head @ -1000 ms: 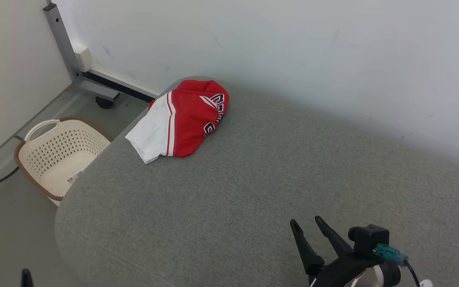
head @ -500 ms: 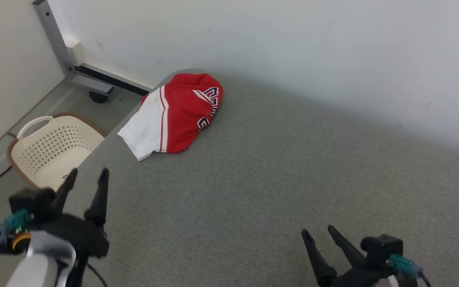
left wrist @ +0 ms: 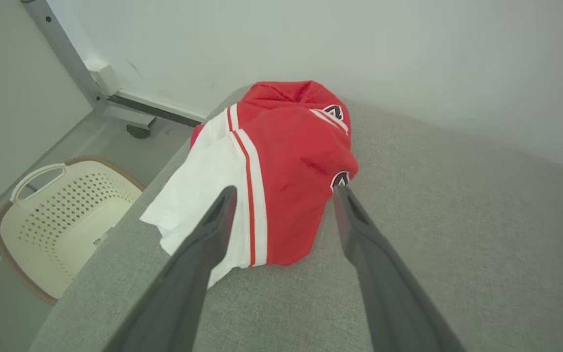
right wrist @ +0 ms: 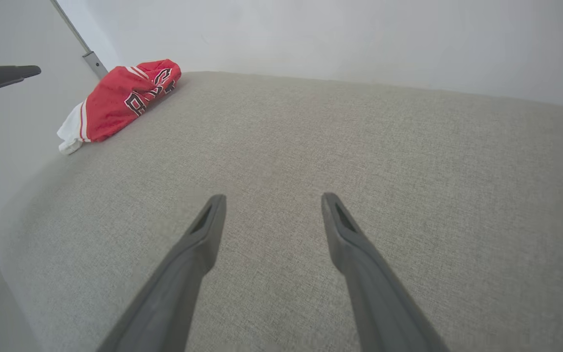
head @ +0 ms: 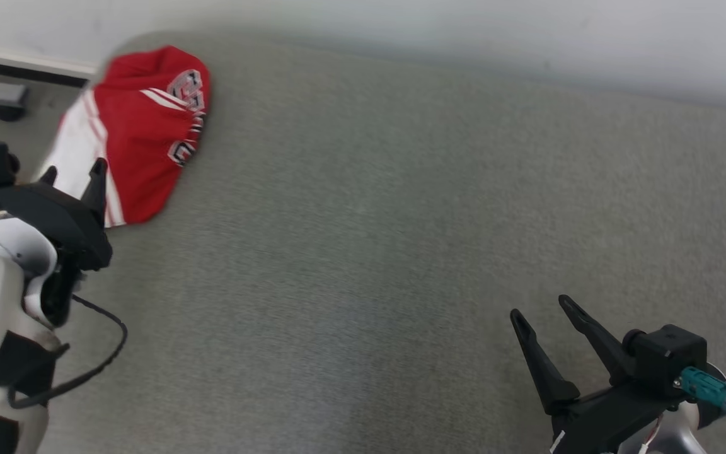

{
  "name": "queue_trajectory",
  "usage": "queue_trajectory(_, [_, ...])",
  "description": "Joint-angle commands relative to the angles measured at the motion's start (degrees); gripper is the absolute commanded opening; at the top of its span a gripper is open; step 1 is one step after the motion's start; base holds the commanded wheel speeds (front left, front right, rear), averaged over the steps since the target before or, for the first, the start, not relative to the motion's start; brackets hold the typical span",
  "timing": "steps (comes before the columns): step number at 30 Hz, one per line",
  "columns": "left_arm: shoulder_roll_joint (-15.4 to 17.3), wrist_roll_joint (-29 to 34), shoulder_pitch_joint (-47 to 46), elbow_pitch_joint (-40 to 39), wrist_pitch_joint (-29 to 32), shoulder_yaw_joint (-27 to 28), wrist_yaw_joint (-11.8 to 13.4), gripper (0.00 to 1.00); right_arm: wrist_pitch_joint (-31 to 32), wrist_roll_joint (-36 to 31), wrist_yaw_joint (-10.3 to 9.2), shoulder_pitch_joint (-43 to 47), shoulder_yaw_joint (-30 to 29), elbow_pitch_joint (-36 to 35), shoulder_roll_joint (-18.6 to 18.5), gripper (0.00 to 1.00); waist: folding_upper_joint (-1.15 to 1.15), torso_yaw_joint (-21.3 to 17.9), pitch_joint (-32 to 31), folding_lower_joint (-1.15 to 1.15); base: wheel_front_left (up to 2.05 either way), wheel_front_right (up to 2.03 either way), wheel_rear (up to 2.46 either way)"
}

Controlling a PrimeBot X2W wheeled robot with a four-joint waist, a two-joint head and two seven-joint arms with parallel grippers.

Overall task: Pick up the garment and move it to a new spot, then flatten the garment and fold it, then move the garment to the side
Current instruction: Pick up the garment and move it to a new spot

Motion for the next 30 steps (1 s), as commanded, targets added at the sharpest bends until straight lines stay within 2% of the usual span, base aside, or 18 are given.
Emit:
queue_trajectory(1, [0.75, 0.68, -2.02, 2.22, -0.45, 0.1, 0.63, 1.0, 0.48, -0.34, -0.09, 0.75, -0.59, -1.64, -0.03, 1.0, -0.01, -9.68, 10.53, -0.02, 0.0, 0.0, 0.0])
queue_trajectory(5, [1.65, 1.33, -3.82, 5.53, -0.78, 0.31, 2.28, 1.0, 0.86, -0.48, -0.09, 1.82, -1.12, -3.44, 0.03, 1.0, -0.01, -10.55, 12.4, -0.02, 0.0, 0.0, 0.0])
queue_trajectory(13, [2.27, 2.21, -7.22, 11.93, -3.42, 0.5, 7.23, 1.0, 0.77, -0.86, -0.09, 2.25, -1.89, -5.62, 0.07, 1.0, -0.01, -11.32, 15.18, -0.02, 0.0, 0.0, 0.0])
queue_trajectory(18, [2.85, 1.47, -8.73, 15.34, -6.71, 2.49, 12.74, 1.0, 0.91, -0.94, -0.09, 1.57, -2.03, -5.57, 0.42, 1.0, -0.01, -11.47, 15.59, -0.02, 0.0, 0.0, 0.0])
queue_trajectory(20, [2.81, 1.15, -9.03, 16.33, -7.75, 2.94, 13.84, 0.0, 0.8, -0.82, -0.09, 1.32, -2.03, -5.1, 0.57, 1.0, -0.01, -11.47, 15.04, -0.02, 0.0, 0.0, 0.0])
queue_trajectory(27, [3.88, 1.84, -9.36, 18.08, -9.37, 2.19, 12.67, 0.0, -0.83, 0.71, -0.09, -0.12, -0.03, -1.89, 1.28, 1.0, -0.01, -12.07, 9.35, -0.02, 0.0, 0.0, 0.0])
queue_trajectory(30, [5.4, 1.55, -9.67, 17.75, -9.55, 2.04, 10.91, 0.0, -1.88, 1.45, -0.09, -0.61, 0.64, 0.44, 2.06, 1.0, -0.01, -13.02, 5.57, -0.02, 0.0, 0.0, 0.0])
